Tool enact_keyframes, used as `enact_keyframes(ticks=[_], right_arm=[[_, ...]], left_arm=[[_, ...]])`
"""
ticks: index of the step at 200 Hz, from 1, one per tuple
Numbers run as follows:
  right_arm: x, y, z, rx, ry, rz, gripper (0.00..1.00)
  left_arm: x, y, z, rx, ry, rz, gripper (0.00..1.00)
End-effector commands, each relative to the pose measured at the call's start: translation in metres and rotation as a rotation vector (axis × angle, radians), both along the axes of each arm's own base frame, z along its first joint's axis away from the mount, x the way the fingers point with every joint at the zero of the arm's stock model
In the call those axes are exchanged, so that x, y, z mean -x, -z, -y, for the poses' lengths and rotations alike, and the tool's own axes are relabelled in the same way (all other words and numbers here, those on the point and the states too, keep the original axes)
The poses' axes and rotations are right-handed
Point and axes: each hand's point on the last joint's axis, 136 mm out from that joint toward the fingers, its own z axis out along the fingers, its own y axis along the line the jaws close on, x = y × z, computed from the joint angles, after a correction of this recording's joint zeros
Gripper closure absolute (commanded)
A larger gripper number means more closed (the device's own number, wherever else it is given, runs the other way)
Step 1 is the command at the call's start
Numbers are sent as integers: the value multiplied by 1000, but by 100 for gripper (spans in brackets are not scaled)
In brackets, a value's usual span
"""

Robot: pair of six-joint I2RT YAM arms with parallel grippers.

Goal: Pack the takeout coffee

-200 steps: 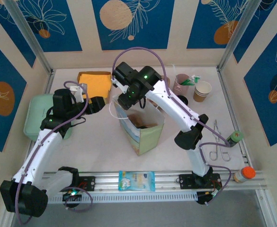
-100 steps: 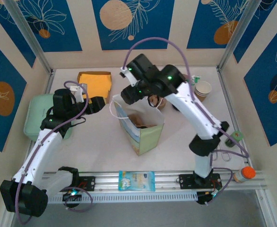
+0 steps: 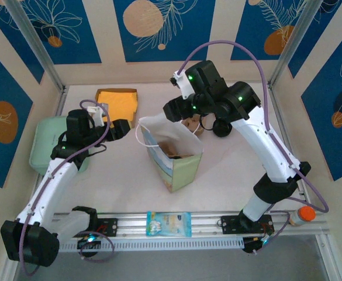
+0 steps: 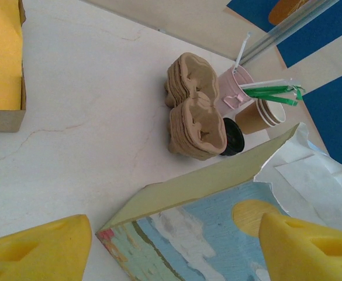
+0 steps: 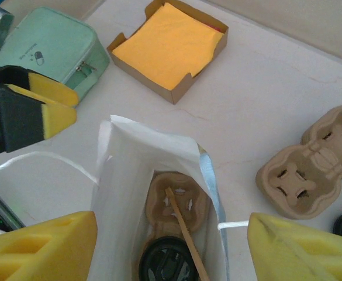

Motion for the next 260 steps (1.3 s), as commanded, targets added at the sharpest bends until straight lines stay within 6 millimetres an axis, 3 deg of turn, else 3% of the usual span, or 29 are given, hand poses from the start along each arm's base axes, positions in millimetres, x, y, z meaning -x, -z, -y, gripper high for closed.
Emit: enact_keyframes(ticks=[1, 76, 130, 194, 227, 260], right_arm=[[4, -13, 11, -67, 16, 0, 30], [1, 8, 43, -104, 101, -65, 32], [11, 29, 67, -122, 156, -106, 37], [9, 61, 120, -130, 377, -146, 52], [16, 81, 125, -124, 387, -194, 57], [22, 101, 115, -141, 354, -250, 66]], left_arm=[[-3, -19, 5, 36, 25, 43, 25], [-9, 0, 10, 105, 10, -21, 24], [-16, 38, 22, 163, 7, -117, 29], [-25, 71, 44, 129, 36, -182, 31], [-27, 77, 55, 124, 54, -193, 31], [-30, 80, 63, 114, 69, -198, 31]])
